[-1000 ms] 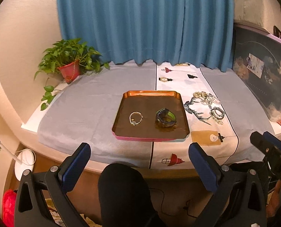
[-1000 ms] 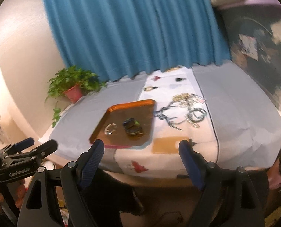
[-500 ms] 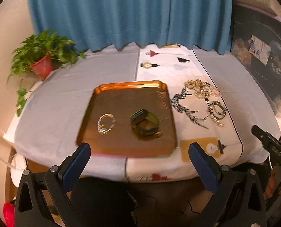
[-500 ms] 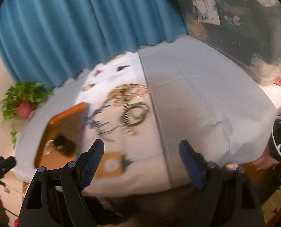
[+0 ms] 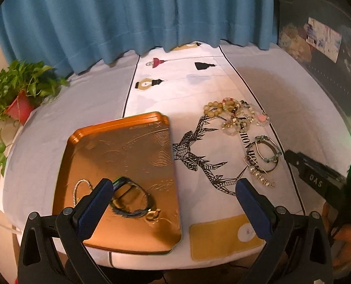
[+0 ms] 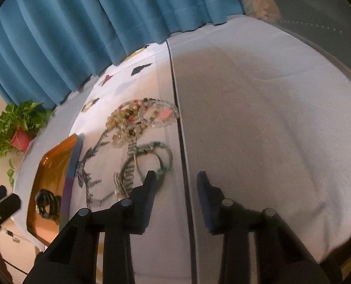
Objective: Organize jewelry
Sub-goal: 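Move the right tool to the clear crystal bracelet with pink heart, then close the right tool on the clear crystal bracelet and lift it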
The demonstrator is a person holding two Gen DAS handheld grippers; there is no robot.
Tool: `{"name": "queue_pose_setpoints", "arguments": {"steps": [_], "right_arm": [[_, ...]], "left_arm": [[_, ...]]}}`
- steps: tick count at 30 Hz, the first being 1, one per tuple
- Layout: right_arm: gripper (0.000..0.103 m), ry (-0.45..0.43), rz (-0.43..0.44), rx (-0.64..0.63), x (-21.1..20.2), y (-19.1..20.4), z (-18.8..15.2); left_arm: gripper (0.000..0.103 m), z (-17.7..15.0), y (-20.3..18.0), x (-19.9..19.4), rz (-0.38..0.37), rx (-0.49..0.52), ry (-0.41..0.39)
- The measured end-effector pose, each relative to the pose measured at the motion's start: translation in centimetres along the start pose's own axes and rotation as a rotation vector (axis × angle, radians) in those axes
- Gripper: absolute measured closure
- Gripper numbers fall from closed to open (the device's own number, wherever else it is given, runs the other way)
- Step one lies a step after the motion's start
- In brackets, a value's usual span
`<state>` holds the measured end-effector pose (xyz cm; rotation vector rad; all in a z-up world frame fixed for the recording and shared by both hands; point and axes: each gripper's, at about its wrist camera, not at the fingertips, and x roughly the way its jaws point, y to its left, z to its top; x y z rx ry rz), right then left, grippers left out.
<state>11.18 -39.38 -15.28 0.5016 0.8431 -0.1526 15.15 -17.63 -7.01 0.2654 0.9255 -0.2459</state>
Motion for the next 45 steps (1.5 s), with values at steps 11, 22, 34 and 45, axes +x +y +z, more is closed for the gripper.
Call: {"name": "queue_pose_setpoints", "arguments": {"steps": [11, 22, 34, 45], "right_arm": [[0.067, -0.018, 0.023, -0.011, 2.4, 0.4, 2.3], [0.067, 0.034, 0.020, -0.241, 6.4, 4.3, 5.7], [0.103, -0.011, -0.058, -0.219, 5.7, 0.9, 6.4], [0.100, -0.100, -0.038, -0.142, 3.2, -2.6, 7.1]], "left_arm": [[0.001, 0.6, -0.5, 2.1, 0.004, -0.012, 0.039], [0.001, 3.4, -0.6, 4.3, -0.025, -0.053, 0.036], [0.001, 5.5, -0.7, 7.9, -0.120, -0.084, 0.067], [0.001, 6.9, -6.4, 11.7, -0.260, 0.088, 0.122]]}}
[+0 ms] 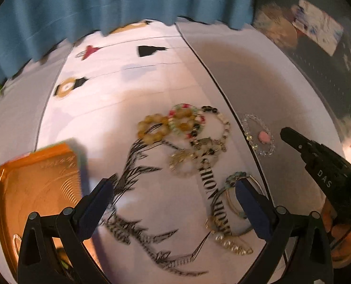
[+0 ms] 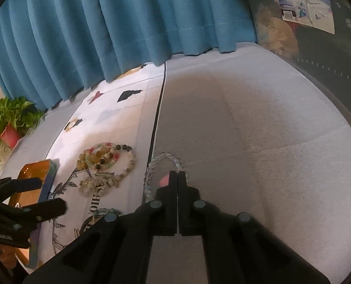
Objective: Organize jewelry
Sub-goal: 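Close the right tool on the clear crystal bracelet and lift it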
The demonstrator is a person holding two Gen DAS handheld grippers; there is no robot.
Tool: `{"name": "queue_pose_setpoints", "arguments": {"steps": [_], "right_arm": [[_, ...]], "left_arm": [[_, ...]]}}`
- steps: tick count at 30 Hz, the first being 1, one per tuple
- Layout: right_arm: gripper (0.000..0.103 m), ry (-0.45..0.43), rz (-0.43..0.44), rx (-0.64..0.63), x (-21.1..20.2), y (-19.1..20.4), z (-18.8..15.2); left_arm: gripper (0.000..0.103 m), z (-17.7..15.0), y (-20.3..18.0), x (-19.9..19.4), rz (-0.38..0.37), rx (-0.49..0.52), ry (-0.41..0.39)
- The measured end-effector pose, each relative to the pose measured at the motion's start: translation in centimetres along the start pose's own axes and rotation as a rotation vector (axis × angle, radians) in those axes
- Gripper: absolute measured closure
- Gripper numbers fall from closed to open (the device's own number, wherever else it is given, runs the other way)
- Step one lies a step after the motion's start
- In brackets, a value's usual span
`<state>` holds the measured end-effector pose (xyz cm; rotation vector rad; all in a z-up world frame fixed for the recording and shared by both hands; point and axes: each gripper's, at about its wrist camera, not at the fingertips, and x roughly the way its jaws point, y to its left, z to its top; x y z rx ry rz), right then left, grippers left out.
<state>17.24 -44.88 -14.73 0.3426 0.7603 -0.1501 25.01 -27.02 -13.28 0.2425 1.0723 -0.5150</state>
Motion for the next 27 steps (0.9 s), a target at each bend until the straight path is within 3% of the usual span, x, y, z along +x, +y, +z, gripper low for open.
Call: {"name": "queue_pose_setpoints", "arguments": {"steps": [2, 4, 5, 6, 8, 9, 11, 16, 22, 27], "right_arm": [[0.097, -0.003, 0.000, 0.002, 0.1, 0.0, 0.0], [0.078, -0.009, -0.005, 0.008, 0.1, 0.0, -0.1], [0.064, -0.008, 0.000, 0.015, 0.2, -0.1, -0.1], [0.061, -0.007, 0.007, 0.034, 0.2, -0.3, -0.1], [0.060, -0.007, 0.015, 0.051, 0.1, -0.6, -0.1], [0.060, -0.008, 0.016, 0.050, 0.1, -0.6, -0.1], [0.060, -0.012, 0.010, 0.053, 0.1, -0.7, -0.1], [0.060, 0.006, 0.019, 0.043, 0.8, -0.4, -0.3], [0.060, 0.039, 0.025, 0.019, 1.6, 0.1, -0.6], [0.060, 0.059, 0.060, -0.035, 1.8, 1.5, -0.9]], "left_arm": [[0.001, 0.6, -0.5, 1.1, -0.014, 0.013, 0.033], [0.007, 1.0, -0.5, 1.9, -0.031, 0.004, 0.059], [0.017, 1.1, -0.5, 2.2, -0.039, -0.006, 0.065], [0.024, 1.3, -0.4, 2.4, -0.047, -0.013, 0.071], [0.062, 1.7, -0.2, 3.1, -0.083, -0.039, 0.091], [0.063, 1.9, -0.1, 3.2, -0.085, -0.052, 0.092], [0.077, 2.3, -0.1, 3.4, -0.098, -0.049, 0.089], [0.081, 2.2, -1.4, 3.5, -0.053, 0.067, 0.073], [0.060, 1.9, -2.4, 3.5, -0.056, 0.119, 0.080], [0.062, 1.8, -2.6, 3.5, -0.043, 0.145, 0.079]]}}
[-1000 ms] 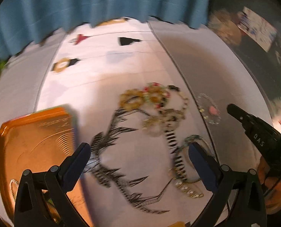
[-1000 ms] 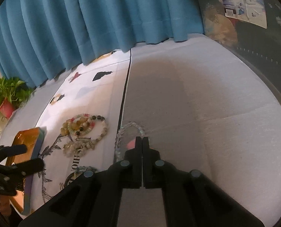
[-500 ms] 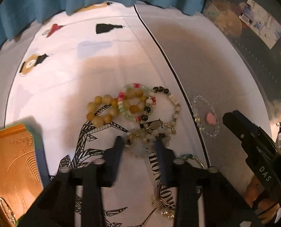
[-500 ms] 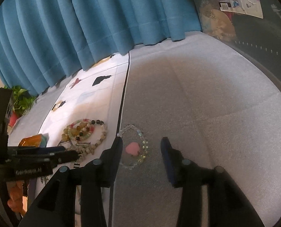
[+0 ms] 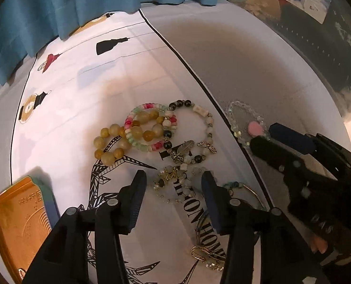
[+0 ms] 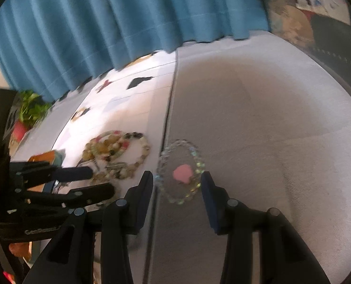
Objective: Organize jewelry
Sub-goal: 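Close the right tool on the clear crystal bracelet and lift it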
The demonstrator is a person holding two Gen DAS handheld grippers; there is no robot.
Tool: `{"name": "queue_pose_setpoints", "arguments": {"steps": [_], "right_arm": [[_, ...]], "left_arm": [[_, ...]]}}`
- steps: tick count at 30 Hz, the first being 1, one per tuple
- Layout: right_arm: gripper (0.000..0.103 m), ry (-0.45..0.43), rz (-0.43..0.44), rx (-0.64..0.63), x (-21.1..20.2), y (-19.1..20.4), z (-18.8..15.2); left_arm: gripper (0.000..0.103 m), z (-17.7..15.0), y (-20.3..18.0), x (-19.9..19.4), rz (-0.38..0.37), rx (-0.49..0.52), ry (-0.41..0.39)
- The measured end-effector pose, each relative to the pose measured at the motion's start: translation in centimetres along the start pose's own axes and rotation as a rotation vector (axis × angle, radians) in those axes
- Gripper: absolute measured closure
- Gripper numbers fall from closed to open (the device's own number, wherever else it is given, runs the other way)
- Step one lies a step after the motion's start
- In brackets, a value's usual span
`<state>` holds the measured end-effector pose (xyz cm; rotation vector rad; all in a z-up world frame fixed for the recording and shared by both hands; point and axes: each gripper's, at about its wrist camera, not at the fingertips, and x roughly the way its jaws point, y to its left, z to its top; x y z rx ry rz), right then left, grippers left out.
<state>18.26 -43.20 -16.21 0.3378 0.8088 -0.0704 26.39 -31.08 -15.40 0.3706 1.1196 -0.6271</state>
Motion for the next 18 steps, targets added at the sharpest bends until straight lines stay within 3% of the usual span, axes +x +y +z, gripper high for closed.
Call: {"name": "queue_pose_setpoints", "arguments": {"steps": [3, 8, 13, 18], "right_arm": [[0.059, 0.032, 0.017, -0.054, 0.5, 1.0, -0.2], [0.059, 0.030, 0.009, -0.060, 0.5, 1.1, -0.2], [0.058, 0.027, -0.015, -0.055, 0.8, 1.1, 0.1], [0.056, 0.024, -0.009, -0.045, 0.7, 0.9, 0.0]], "left_arm": [[0.069, 0.0, 0.2, -0.1, 0.008, 0.004, -0.001], [0.093, 0.1, 0.9, -0.3, -0.019, 0.010, 0.009], [0.094, -0.2, 0.9, -1.0, -0.053, -0.004, 0.015], [0.099, -0.4, 0.9, -4.0, -0.055, -0.023, -0.055]]}}
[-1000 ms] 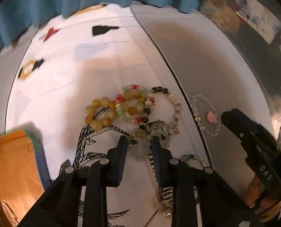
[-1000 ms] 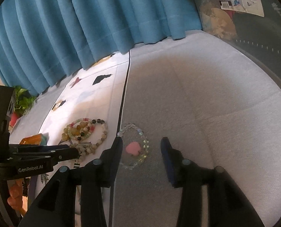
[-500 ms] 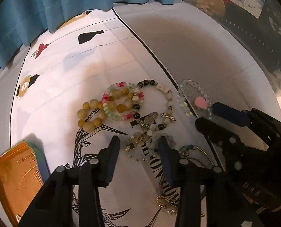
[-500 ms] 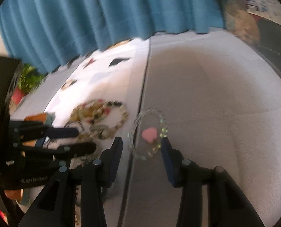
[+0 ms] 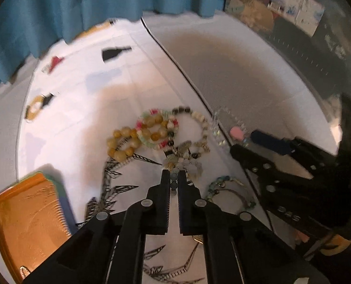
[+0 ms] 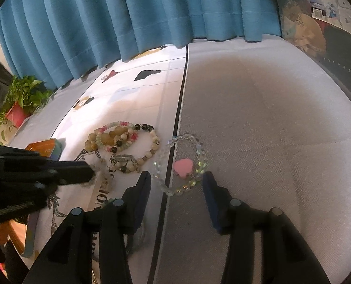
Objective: Organize jewelry
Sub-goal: 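Close the right tool on the clear crystal bracelet and lift it, then carry the crystal bracelet in the right tool over the orange tray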
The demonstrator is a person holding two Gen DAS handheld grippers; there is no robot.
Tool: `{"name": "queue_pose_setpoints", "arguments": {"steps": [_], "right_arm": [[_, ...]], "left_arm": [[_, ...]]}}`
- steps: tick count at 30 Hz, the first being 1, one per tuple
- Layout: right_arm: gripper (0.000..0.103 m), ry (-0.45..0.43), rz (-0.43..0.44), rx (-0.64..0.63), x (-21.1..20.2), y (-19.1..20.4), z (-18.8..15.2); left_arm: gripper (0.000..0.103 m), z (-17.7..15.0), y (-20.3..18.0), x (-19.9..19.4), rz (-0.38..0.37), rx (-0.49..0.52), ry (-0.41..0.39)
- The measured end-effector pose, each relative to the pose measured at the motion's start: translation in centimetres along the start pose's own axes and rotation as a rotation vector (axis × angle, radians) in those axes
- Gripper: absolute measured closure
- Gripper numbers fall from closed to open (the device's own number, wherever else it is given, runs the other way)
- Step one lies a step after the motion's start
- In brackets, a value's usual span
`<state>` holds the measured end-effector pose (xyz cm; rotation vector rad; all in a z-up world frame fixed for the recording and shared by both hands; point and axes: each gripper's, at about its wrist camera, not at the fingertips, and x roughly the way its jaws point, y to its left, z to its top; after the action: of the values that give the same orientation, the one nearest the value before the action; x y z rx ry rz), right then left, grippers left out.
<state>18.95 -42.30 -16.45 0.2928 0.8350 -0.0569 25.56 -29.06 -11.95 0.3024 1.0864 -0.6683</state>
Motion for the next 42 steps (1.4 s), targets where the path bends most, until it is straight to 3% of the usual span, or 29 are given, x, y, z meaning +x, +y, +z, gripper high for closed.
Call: {"name": "queue_pose_setpoints", "arguments": {"steps": [5, 10, 16, 19, 21, 23, 25, 26, 27, 31, 36, 39, 42], "right_arm": [[0.056, -0.009, -0.008, 0.033, -0.1, -0.8, 0.1], [0.056, -0.009, -0.028, 0.025, -0.2, -0.8, 0.2], [0.056, 0.004, -0.011, -0.079, 0.3, 1.8, 0.3], [0.057, 0.033, -0.078, -0.166, 1.1, 3.3, 0.1], [0.069, 0.034, -0.118, -0.185, 1.2, 3.5, -0.1], [0.088, 0.033, -0.152, -0.174, 1.1, 3.0, 0.0], [0.089, 0.033, -0.098, -0.105, 0.8, 1.6, 0.2], [0.102, 0.027, -0.049, -0.050, 0.5, 0.6, 0.3], [0.103, 0.000, -0.004, 0.000, -0.1, -0.3, 0.5], [0.103, -0.102, 0.109, 0.135, -2.8, -3.3, 1.3], [0.103, -0.171, 0.112, 0.181, -4.5, -4.6, 1.8], [0.096, -0.152, 0.044, 0.219, -3.5, -4.8, 1.7], [0.074, -0.052, 0.001, 0.216, -1.4, -4.3, 2.0]], "left_arm": [[0.099, -0.3, -0.4, -3.8, 0.006, -0.003, -0.097], [0.099, -0.5, 0.2, -4.0, 0.023, -0.013, -0.096], [0.099, -0.9, 1.4, -4.5, 0.021, -0.061, -0.102], [0.099, -1.2, 2.0, -5.0, 0.027, -0.075, -0.109], [0.099, -1.3, 2.3, -5.3, 0.030, -0.086, -0.113], [0.099, -1.6, 2.6, -5.6, 0.027, -0.098, -0.118], [0.099, -1.8, 2.8, -5.8, 0.025, -0.105, -0.121], [0.099, -1.9, 2.8, -6.0, 0.022, -0.108, -0.123], [0.099, -1.9, 2.8, -6.1, 0.020, -0.109, -0.124], [0.099, -2.1, 2.6, -6.7, 0.010, -0.112, -0.130], [0.099, -2.5, 2.4, -7.6, 0.011, -0.113, -0.136], [0.099, -2.7, 2.3, -7.6, 0.019, -0.111, -0.134], [0.099, -3.0, 2.3, -7.8, 0.013, -0.121, -0.130]]}}
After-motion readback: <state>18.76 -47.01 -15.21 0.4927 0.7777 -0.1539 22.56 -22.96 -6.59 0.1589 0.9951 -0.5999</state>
